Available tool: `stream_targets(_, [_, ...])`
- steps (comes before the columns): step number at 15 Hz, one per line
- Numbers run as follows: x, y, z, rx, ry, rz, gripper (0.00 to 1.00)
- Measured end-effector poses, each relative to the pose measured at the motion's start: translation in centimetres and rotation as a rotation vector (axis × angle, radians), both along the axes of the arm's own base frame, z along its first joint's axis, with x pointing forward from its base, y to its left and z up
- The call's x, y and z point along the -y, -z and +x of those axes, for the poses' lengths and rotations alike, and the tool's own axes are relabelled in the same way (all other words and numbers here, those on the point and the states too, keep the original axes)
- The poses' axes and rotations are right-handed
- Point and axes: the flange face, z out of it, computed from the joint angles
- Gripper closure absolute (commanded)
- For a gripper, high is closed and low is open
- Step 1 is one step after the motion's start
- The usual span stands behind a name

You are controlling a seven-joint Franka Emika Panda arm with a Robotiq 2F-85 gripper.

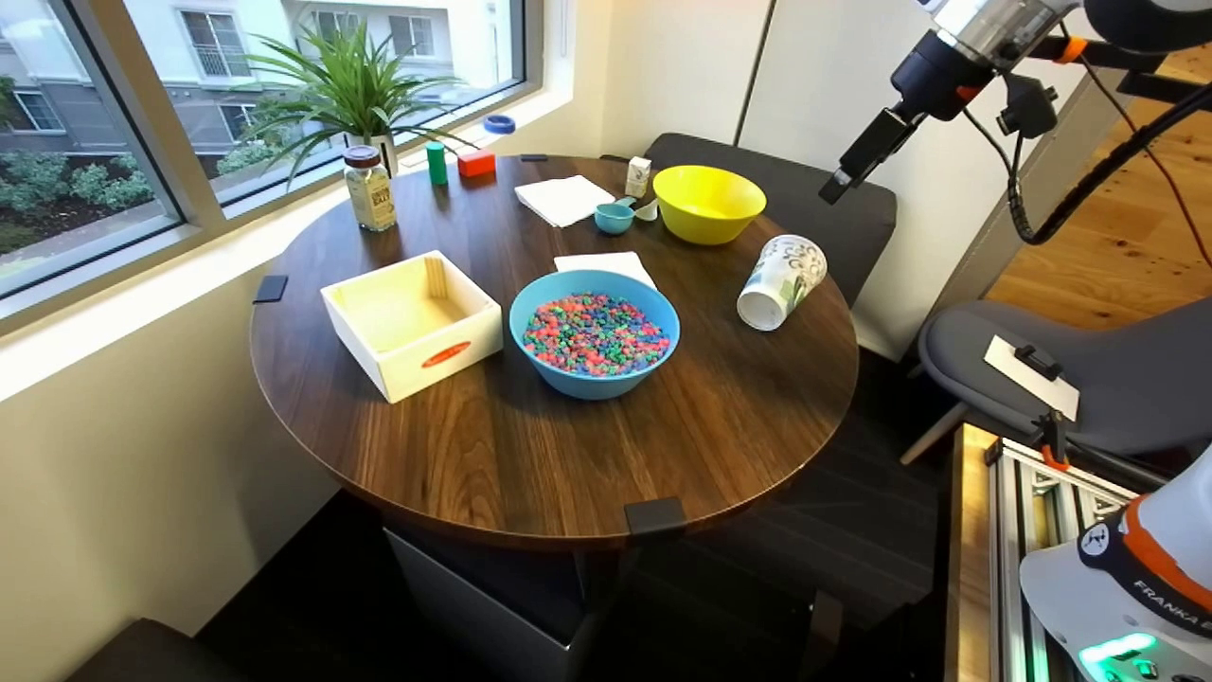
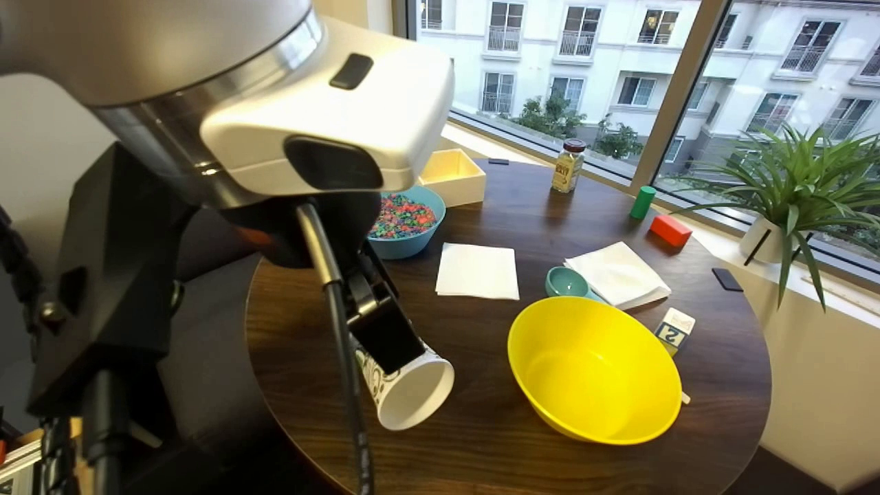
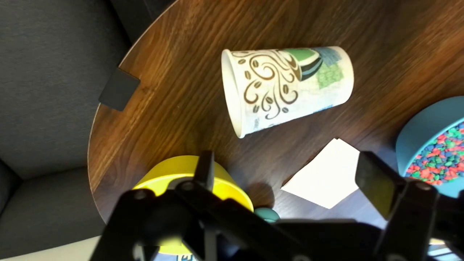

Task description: Place the coffee cup upright

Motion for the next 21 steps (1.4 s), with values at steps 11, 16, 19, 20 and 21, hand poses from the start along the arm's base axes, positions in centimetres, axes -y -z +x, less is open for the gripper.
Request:
stream_targets(11, [4.5, 3.0, 0.6, 0.019, 0.036, 0.253, 0.0])
stream_targets(16, [5.2, 5.2, 1.6, 0.015, 0.032, 0.371, 0.0])
stream_targets(19, [5.2, 6.8, 2.3, -0.026, 0.03, 0.415, 0.0])
stream_targets(20, [5.2, 7.3, 2.5, -0.043, 0.032, 0.424, 0.0])
stream_targets(21, [5.2, 7.8, 2.7, -0.057, 0.033, 0.431, 0.0])
